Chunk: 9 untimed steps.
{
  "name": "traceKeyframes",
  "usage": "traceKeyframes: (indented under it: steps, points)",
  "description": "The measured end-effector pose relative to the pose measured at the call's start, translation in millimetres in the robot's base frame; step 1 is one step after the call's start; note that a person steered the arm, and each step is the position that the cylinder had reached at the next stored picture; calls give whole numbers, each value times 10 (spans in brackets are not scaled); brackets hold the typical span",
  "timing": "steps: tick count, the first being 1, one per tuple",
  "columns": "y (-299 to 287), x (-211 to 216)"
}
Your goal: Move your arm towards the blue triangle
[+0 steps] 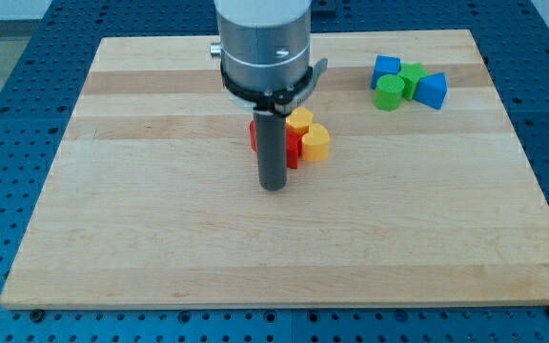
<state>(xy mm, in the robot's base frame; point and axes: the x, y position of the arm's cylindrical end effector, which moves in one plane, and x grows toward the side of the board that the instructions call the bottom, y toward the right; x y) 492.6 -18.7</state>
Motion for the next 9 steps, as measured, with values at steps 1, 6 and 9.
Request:
traceKeyframes:
  steps: [1,6,9]
  points:
    - [318,384]
    - [2036,-432]
    - [2807,-1433]
